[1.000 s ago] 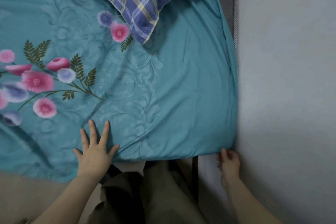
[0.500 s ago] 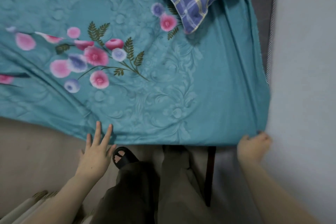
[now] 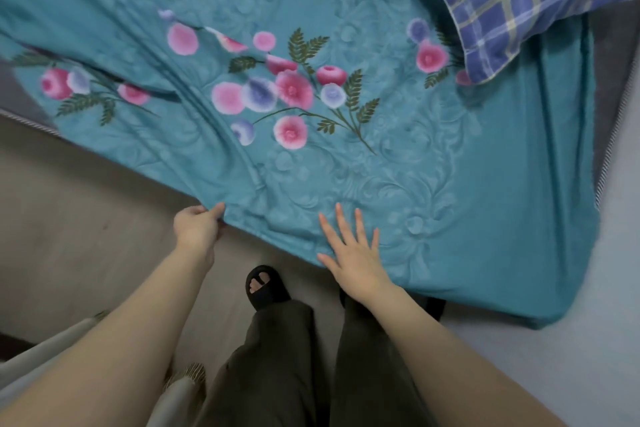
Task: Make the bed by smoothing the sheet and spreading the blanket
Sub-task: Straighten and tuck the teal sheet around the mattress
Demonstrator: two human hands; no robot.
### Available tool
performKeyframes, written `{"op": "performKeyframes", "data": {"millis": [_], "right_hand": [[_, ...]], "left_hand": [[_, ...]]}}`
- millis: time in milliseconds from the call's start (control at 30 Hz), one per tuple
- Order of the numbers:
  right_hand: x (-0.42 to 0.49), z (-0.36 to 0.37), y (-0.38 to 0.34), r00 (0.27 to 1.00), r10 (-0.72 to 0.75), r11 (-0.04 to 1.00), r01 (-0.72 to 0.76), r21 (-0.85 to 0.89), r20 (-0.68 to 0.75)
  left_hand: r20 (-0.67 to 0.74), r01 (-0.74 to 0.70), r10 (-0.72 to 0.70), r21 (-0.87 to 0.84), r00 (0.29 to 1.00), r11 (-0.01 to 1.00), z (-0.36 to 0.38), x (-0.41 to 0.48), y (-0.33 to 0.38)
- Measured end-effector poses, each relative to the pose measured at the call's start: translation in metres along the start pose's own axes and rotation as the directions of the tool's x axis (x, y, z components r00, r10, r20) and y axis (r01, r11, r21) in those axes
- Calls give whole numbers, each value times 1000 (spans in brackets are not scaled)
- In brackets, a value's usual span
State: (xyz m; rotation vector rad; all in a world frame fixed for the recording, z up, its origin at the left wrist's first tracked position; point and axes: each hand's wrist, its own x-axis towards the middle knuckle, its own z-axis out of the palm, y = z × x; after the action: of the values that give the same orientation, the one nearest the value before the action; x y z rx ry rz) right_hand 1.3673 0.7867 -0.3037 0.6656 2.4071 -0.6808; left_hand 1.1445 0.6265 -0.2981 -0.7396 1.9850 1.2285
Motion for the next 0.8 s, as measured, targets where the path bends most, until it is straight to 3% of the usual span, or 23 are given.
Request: {"op": "performKeyframes", "data": {"millis": [100, 167, 300, 400, 467, 633, 800], "right_hand": [[2, 4, -18, 989, 144, 985, -139, -102, 39], [0, 2, -30, 976, 212, 963, -200, -181, 47], [12, -14, -68, 904, 413, 863, -348, -365, 114], [34, -38, -102, 818, 521, 819, -397, -415, 245], [51, -55, -121, 857, 452, 849, -330, -412, 246], [93, -86, -189, 987, 159, 943, -156, -294, -12], [151, -93, -266, 970, -214, 966, 194, -168, -111]], "left_hand": [[-45, -2, 20, 362, 999, 932, -20, 1, -5], [-20, 6, 4, 462, 1000, 887, -34, -7, -14], [113, 19, -64, 367, 992, 930, -53, -18, -28], [216, -45, -11, 251, 976, 967, -69, -22, -28], [227, -71, 18, 228, 974, 971, -83, -20, -25], [153, -50, 24, 166, 988, 985, -121, 1, -3], [61, -113, 109, 70, 992, 991, -156, 37, 46]]}}
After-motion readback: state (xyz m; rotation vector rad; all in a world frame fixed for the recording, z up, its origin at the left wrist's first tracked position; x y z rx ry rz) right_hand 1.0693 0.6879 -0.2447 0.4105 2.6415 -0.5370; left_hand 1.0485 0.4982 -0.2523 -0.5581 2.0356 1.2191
